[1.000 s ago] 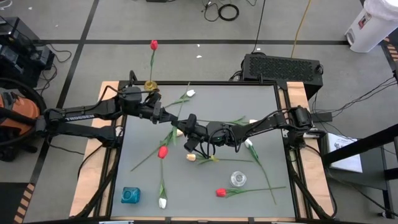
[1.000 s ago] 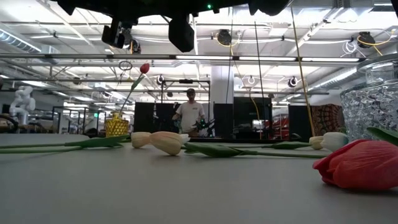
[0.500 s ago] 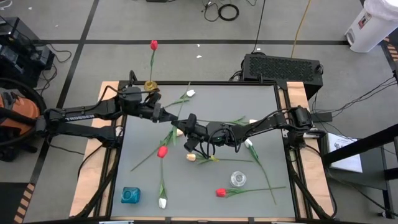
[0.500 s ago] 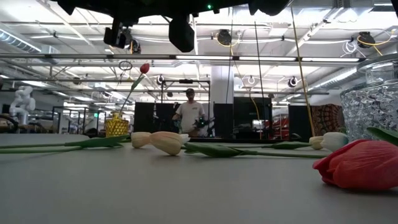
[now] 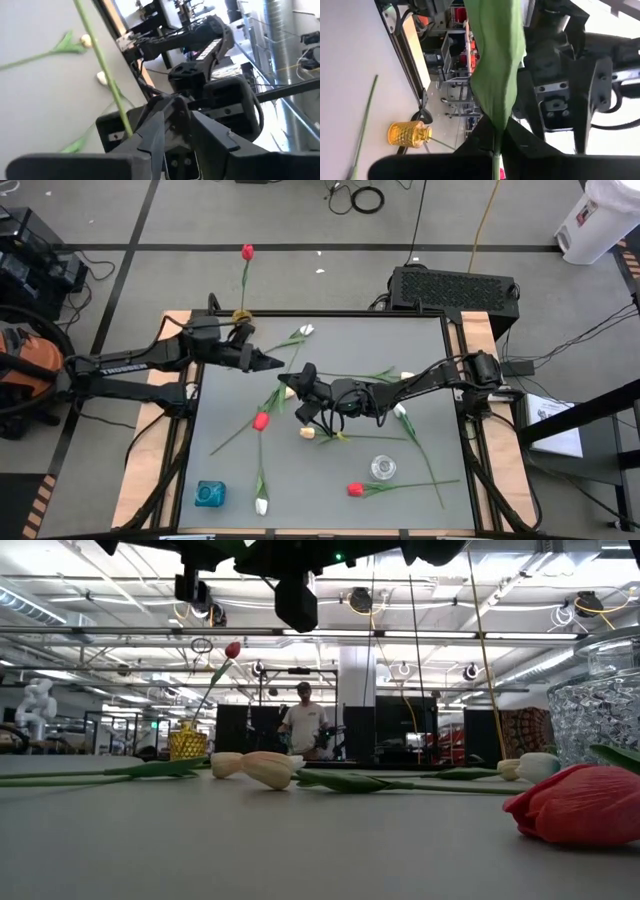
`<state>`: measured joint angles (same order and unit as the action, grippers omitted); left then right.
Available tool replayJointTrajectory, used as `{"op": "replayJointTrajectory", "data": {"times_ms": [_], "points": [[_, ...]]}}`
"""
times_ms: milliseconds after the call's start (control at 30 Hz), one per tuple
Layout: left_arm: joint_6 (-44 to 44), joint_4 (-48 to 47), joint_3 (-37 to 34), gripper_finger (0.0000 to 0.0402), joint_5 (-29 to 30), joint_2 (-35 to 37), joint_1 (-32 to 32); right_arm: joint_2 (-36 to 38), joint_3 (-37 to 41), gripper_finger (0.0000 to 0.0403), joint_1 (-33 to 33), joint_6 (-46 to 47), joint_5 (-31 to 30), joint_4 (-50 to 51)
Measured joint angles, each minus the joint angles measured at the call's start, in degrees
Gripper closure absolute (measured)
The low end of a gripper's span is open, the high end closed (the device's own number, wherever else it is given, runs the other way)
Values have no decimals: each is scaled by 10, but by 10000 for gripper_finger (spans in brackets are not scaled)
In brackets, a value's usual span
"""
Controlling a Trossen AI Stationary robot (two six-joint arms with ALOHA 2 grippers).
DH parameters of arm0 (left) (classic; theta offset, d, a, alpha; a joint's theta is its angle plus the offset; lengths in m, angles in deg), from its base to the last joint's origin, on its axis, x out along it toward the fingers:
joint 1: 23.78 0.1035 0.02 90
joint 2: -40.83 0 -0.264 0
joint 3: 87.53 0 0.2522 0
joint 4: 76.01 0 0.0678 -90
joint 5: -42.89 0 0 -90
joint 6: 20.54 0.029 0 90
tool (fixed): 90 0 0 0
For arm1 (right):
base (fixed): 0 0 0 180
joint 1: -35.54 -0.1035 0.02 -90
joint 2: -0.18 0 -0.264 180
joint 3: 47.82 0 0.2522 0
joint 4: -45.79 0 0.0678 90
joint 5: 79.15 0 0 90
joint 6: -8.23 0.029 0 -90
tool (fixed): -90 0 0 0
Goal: Sort flowers into vase by color
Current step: Put the top red tulip into the yellow vase
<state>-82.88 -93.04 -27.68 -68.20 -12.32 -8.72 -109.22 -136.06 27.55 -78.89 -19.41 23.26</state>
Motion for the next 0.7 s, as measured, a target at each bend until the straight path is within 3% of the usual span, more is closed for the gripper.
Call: {"op": "replayJointTrajectory", "data": {"times_ms": [433,567,700], "points": [[187,-121,0,299,59,135,74,45,0,403,9,120,-47,0],[256,-154,0,299,88,179,85,85,0,403,24,216,-55,10],[339,-194,0,299,156,211,86,127,0,402,51,362,-51,39]]}}
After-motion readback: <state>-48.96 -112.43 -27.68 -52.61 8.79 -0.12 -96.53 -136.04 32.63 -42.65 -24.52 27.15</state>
